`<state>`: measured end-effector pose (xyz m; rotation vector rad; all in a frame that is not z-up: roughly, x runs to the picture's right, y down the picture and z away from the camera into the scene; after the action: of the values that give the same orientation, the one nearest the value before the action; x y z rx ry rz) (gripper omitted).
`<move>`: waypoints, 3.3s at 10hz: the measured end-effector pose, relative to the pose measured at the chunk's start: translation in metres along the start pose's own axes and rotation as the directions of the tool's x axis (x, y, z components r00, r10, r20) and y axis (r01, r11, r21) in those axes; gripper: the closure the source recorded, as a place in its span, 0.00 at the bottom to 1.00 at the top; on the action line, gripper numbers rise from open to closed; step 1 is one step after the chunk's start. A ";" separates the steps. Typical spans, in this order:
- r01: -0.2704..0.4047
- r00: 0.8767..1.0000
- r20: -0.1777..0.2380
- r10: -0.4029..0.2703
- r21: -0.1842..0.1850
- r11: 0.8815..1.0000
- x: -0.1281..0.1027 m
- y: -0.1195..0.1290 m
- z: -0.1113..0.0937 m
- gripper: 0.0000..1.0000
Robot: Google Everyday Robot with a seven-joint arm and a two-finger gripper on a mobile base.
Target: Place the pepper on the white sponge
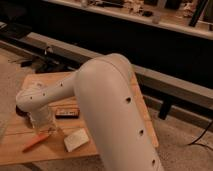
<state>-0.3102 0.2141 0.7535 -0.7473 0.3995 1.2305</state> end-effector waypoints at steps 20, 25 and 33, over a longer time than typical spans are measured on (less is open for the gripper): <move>-0.011 1.000 -0.025 0.012 0.046 0.999 0.001 -0.005 -0.004 1.00; 0.013 1.000 -0.018 -0.010 0.138 0.990 -0.004 -0.017 -0.052 1.00; -0.078 0.989 -0.091 0.113 0.321 0.944 0.022 -0.109 -0.084 1.00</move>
<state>-0.1911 0.1548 0.7125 -0.5228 0.7127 1.1824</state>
